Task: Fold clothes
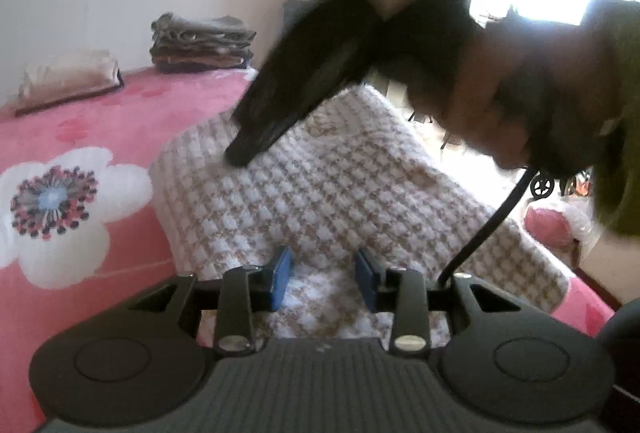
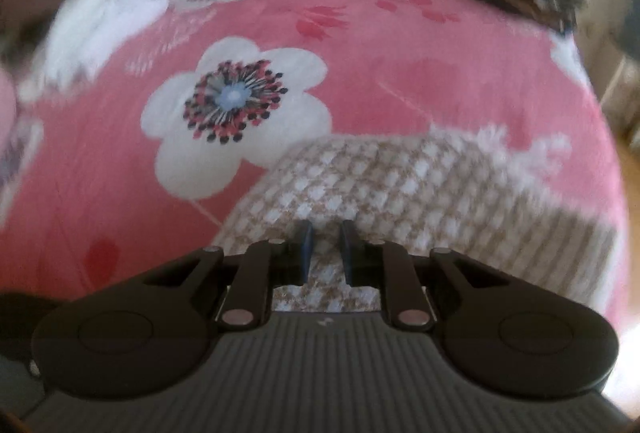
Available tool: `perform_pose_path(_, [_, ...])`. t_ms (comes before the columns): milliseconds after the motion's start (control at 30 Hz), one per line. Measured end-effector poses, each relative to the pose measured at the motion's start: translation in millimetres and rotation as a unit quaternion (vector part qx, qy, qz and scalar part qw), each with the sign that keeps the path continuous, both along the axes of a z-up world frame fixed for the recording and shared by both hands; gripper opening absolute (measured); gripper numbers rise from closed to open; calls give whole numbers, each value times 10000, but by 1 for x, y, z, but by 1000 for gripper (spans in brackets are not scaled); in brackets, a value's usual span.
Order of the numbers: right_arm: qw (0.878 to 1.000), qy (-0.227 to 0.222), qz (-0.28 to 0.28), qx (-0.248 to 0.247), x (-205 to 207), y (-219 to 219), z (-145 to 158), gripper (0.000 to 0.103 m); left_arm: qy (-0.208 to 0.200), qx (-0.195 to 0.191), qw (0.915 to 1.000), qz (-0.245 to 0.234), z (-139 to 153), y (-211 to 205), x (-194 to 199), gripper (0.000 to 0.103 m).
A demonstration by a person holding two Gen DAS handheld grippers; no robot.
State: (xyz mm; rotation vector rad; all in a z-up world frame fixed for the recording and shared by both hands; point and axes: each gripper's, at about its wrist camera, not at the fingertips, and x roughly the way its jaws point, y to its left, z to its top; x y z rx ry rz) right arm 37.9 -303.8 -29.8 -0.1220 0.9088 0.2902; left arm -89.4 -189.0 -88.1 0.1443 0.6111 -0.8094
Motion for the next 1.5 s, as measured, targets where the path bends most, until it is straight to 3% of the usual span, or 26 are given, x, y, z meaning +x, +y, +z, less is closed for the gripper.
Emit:
perform_pose_path(133, [9998, -153, 82, 119, -31, -5, 36, 13, -34, 1, 10000, 1, -1, 0, -1, 37])
perform_pose_path(233, [9977, 423, -47, -531, -33, -3, -17, 13, 137, 79, 9999, -6, -4, -4, 4, 37])
perform_pose_path(300, [9985, 183, -84, -508, -41, -4, -39, 14, 54, 41, 10000, -43, -1, -3, 1, 39])
perform_pose_path(400, [9985, 374, -272, -290, -38, -10, -18, 14, 1, 30, 10000, -41, -1, -3, -1, 40])
perform_pose_path(500, [9983, 75, -351, -466, -47, -19, 8, 14, 36, 9, 10000, -6, -1, -3, 0, 40])
perform_pose_path(600, [9935, -209, -940, -612, -44, -50, 17, 14, 16, 36, 10000, -26, -1, -5, 0, 40])
perform_pose_path(733, [9859, 168, -1666, -27, -23, -92, -49, 12, -51, 64, 9999, -103, 0, -9, -1, 41])
perform_pose_path(800, [9850, 90, -1721, 17, -17, -93, -52, 12, -20, 52, 10000, -77, 0, -7, -1, 41])
perform_pose_path(900, [9885, 274, -1460, -289, -11, -86, -30, 12, -40, 56, 10000, -57, 0, -5, -3, 42])
perform_pose_path(1033, [9848, -104, -1730, 108, -18, -106, 11, 13, -61, 63, 9999, -97, 0, -3, -4, 42])
perform_pose_path(1133, [9806, 153, -1953, 116, -6, -121, -16, 13, -92, 68, 9998, -166, 1, -3, -5, 42])
perform_pose_path(1367, [9846, 231, -1719, -216, -16, -120, -27, 15, -129, 105, 9998, -137, 1, -5, -9, 49])
perform_pose_path(1500, [9911, 70, -1326, -25, -73, -112, 25, 15, -97, 103, 9998, -147, 2, -8, -10, 52])
